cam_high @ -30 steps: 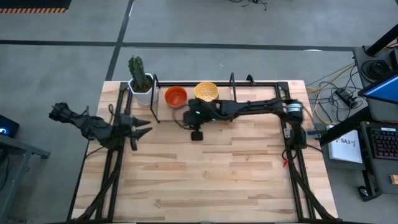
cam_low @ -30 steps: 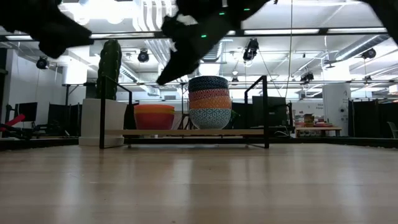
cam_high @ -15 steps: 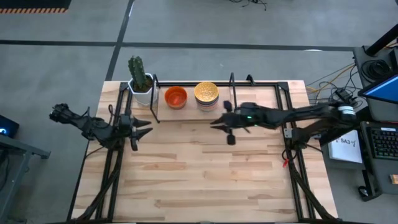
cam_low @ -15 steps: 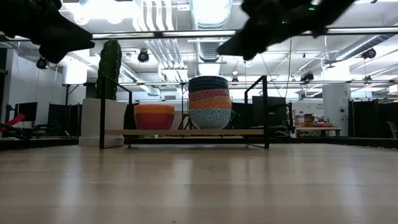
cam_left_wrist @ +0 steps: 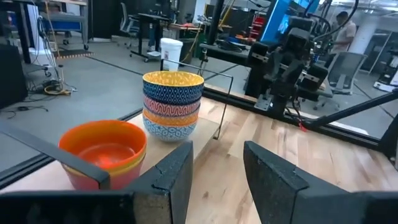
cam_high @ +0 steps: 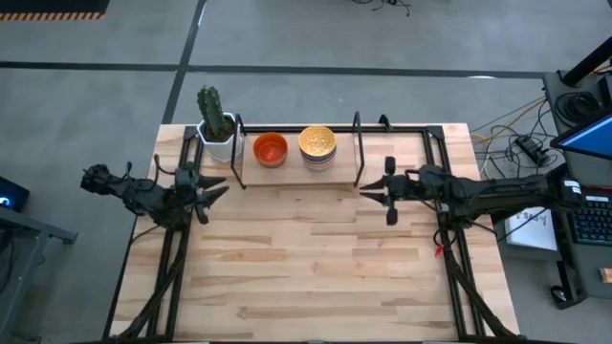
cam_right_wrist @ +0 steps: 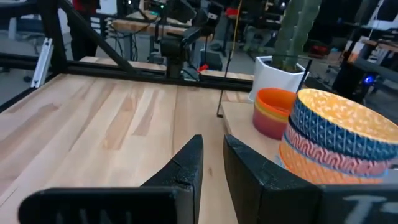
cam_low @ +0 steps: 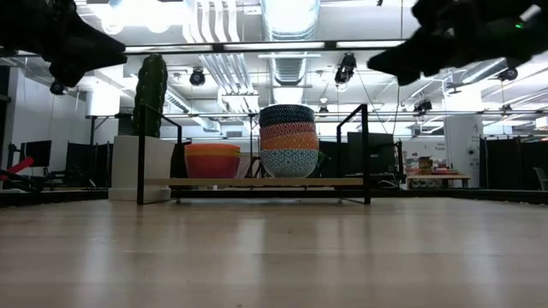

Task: Place and stack bowls onto a shelf
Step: Return to Home Position

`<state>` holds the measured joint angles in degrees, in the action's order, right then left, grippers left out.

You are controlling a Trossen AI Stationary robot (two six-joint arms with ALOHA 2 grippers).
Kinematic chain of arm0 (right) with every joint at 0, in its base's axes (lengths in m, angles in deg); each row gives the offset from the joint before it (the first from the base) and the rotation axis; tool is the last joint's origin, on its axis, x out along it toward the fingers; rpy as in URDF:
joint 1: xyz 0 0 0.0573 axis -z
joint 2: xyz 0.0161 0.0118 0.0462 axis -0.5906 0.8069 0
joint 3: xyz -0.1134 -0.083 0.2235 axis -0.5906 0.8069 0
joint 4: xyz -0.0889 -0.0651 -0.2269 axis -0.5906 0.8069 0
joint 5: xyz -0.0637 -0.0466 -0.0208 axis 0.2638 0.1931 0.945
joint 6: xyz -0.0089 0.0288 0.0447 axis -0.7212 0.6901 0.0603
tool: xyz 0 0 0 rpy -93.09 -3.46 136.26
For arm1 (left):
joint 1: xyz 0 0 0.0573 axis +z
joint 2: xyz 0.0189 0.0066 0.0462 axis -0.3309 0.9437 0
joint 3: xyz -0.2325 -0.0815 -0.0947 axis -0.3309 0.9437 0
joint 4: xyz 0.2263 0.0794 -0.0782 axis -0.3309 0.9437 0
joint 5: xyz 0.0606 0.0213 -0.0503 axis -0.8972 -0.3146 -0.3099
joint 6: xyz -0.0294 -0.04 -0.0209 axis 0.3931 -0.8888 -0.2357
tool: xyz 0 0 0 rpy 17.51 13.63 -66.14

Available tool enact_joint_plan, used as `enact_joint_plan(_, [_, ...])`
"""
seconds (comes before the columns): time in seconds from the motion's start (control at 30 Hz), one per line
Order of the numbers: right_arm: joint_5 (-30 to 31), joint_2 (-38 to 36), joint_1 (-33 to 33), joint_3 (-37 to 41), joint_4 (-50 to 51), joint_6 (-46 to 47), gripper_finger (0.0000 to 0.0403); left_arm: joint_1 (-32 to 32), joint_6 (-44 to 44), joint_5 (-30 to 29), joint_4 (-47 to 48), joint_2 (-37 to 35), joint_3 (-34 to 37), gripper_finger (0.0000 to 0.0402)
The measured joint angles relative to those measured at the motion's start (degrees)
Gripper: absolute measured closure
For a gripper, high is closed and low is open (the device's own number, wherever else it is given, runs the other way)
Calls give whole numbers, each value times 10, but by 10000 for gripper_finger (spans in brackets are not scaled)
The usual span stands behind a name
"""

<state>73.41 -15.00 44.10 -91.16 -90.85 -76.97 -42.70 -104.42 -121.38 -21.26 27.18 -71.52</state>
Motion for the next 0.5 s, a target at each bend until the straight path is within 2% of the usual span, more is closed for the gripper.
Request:
enact_joint_plan(0.17, [15, -75, 0, 54, 0, 13, 351, 0, -24, -1, -2, -26, 27, 276])
enact_joint_plan(0.37, [15, -154, 0, 110, 1, 14, 351, 0, -20, -3, -71, -50, 86, 276])
enact_joint_plan(0.5, [15, -195, 0, 137, 1, 14, 351, 12, -13, -37, -71, -61, 101, 279])
